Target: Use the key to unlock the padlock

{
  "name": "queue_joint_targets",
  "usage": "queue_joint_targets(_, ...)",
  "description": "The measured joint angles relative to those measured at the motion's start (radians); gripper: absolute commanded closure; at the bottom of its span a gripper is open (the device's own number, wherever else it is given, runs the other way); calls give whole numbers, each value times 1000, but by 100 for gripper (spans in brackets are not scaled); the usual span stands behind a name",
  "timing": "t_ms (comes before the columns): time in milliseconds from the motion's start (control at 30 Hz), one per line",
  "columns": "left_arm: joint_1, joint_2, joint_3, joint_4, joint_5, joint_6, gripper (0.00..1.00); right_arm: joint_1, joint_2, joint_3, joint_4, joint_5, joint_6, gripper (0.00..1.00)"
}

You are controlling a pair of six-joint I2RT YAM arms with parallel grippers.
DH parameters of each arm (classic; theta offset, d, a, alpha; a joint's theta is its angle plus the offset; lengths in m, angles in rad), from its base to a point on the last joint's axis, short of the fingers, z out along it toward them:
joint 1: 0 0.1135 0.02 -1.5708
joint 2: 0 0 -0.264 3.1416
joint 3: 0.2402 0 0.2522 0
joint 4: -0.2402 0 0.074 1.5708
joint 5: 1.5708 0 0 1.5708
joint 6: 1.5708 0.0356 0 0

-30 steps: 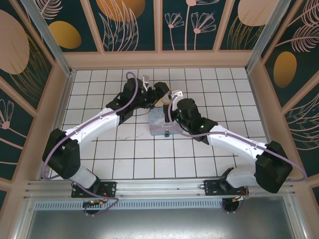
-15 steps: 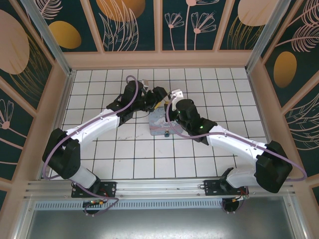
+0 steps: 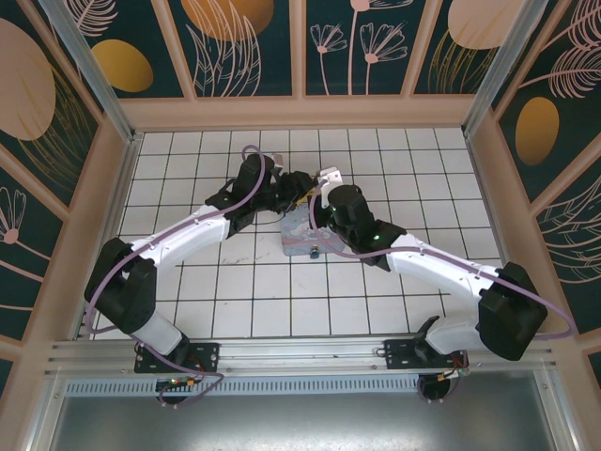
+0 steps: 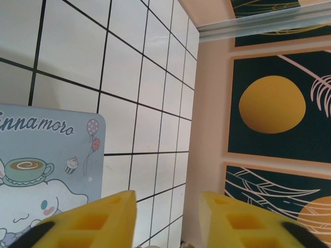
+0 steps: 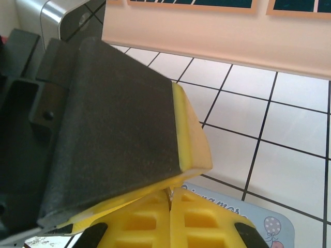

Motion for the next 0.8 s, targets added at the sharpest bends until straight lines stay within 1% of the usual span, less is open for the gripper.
queue_joint_targets(100,0,5,0,1,0,0,76,0,6,0,-4,0,0,100)
queue_joint_targets(267,-2,14,3,13,2,-3,100,1,13,0,-17,0,0,100)
queue_joint_targets(500,-2,34,3,34,12,-6,100,0,19,0,-26,15,1,100)
queue_joint_targets(700,-5,47,4,68,16,14,100,-8,0,0,-39,3,18,71)
queue_joint_targets(767,-6,52,6,77,11,36,100,-12,-40,-4,-54,-16,29,61)
queue_joint_targets(800,-6,54,8,79,7,46,100,-14,-66,-8,-56,-24,36,58)
